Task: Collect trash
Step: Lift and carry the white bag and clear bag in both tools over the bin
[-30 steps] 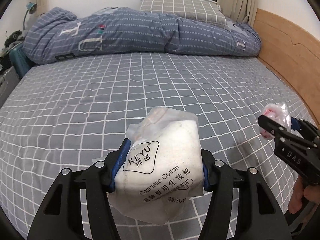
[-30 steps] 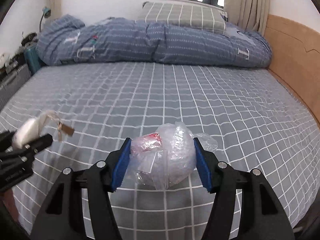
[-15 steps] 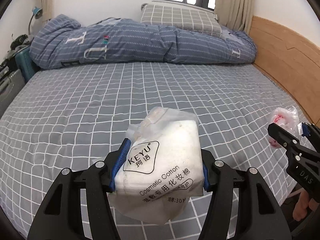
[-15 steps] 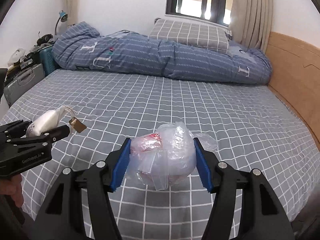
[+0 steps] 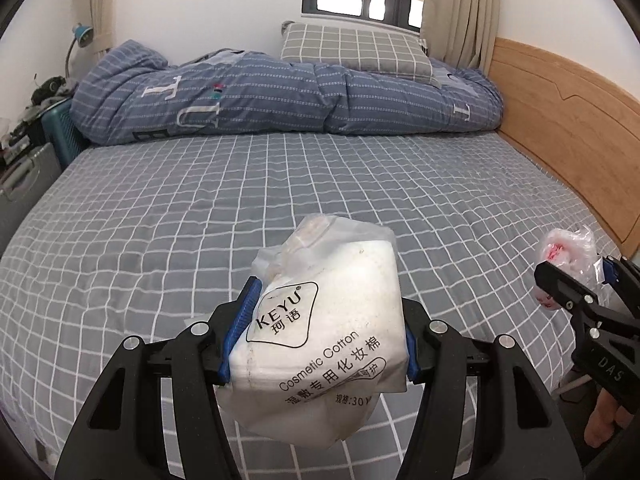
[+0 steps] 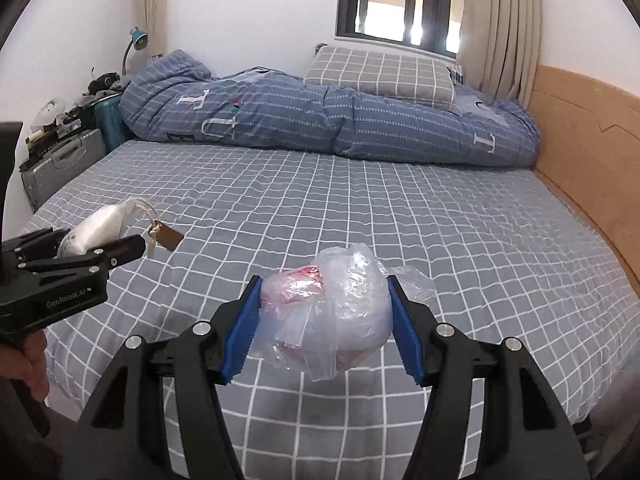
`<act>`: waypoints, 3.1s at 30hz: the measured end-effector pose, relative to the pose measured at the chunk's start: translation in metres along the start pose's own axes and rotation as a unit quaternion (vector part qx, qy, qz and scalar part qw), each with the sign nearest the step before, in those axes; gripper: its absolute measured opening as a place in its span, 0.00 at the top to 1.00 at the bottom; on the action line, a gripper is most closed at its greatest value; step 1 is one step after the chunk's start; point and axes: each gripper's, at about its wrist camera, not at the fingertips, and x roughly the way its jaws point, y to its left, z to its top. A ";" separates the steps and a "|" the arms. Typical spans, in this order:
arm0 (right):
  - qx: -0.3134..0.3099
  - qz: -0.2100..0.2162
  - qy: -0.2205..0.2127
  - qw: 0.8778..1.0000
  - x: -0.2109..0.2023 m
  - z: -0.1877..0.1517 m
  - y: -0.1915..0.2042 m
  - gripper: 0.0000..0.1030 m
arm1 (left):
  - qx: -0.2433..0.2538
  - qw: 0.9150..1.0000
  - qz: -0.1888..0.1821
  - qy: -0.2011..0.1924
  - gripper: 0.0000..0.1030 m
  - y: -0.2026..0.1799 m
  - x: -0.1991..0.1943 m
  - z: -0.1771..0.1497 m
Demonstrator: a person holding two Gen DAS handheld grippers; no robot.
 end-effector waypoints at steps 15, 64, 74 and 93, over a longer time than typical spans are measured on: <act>0.006 0.015 0.004 1.000 -0.029 -0.021 0.025 0.44 | -0.026 0.999 0.024 0.008 0.44 0.015 -0.043 -0.042; 0.007 0.051 0.098 0.994 -0.126 -0.151 0.097 0.43 | -0.081 0.992 0.029 0.096 0.44 0.023 -0.155 -0.206; 0.003 0.048 0.138 0.989 -0.123 -0.186 0.104 0.43 | -0.092 0.988 0.030 0.119 0.44 0.033 -0.160 -0.239; -0.006 0.074 0.228 0.971 -0.046 -0.251 0.142 0.43 | -0.119 0.976 0.054 0.175 0.44 0.074 -0.097 -0.301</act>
